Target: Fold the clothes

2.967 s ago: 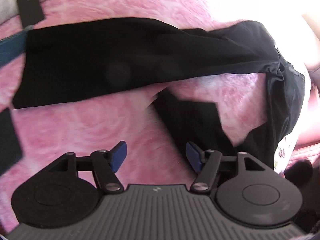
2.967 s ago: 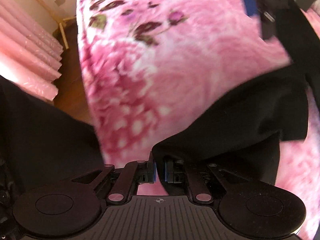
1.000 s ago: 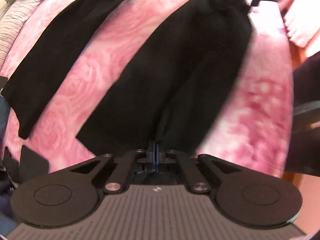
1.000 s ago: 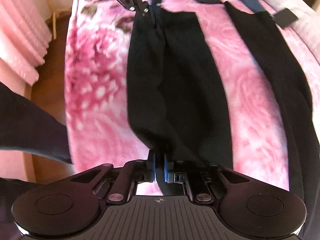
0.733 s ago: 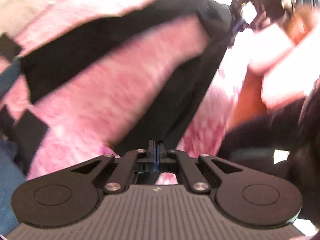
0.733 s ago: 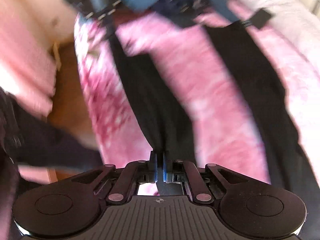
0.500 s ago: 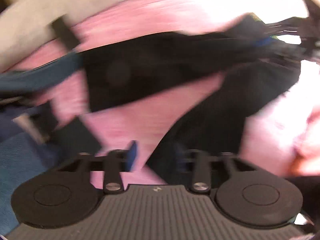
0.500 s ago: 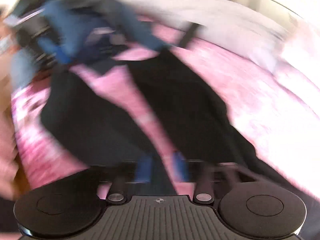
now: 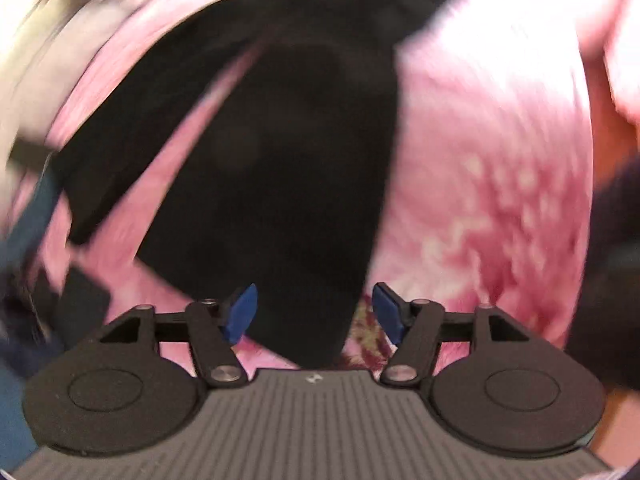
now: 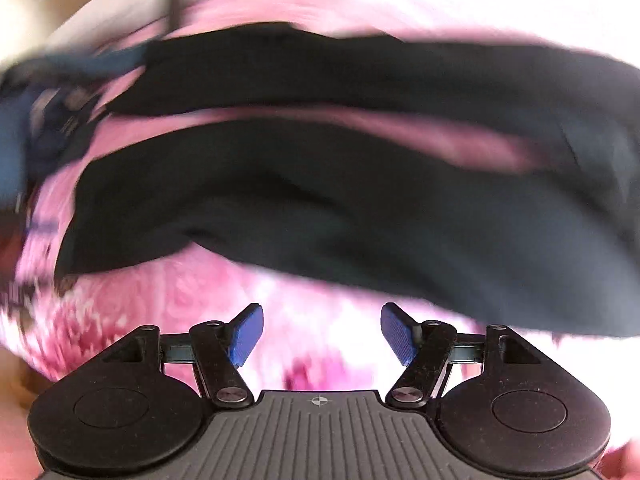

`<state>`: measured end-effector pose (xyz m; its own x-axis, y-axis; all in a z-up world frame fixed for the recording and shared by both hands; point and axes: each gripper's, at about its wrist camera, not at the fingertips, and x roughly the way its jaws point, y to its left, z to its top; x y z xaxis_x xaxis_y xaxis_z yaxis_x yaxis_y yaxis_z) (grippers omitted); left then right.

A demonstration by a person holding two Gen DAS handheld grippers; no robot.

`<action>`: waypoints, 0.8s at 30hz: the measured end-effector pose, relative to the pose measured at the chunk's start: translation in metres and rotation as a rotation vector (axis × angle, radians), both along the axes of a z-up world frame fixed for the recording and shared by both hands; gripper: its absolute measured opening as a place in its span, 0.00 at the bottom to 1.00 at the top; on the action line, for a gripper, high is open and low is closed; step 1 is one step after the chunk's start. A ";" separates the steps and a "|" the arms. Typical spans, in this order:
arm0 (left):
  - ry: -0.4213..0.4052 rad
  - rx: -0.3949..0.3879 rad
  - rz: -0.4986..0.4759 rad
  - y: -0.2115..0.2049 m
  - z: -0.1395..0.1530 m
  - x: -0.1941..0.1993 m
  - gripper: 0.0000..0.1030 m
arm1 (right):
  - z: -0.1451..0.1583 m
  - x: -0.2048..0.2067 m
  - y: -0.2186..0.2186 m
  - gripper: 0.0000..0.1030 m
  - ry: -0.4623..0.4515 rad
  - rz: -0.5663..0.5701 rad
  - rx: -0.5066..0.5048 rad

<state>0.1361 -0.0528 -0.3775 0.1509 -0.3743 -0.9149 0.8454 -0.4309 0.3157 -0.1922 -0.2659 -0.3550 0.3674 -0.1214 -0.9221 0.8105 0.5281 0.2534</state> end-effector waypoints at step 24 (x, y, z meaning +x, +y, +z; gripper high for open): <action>0.233 0.419 -0.138 0.055 0.033 -0.031 0.01 | -0.029 -0.250 -0.083 0.66 -0.199 -0.951 -0.110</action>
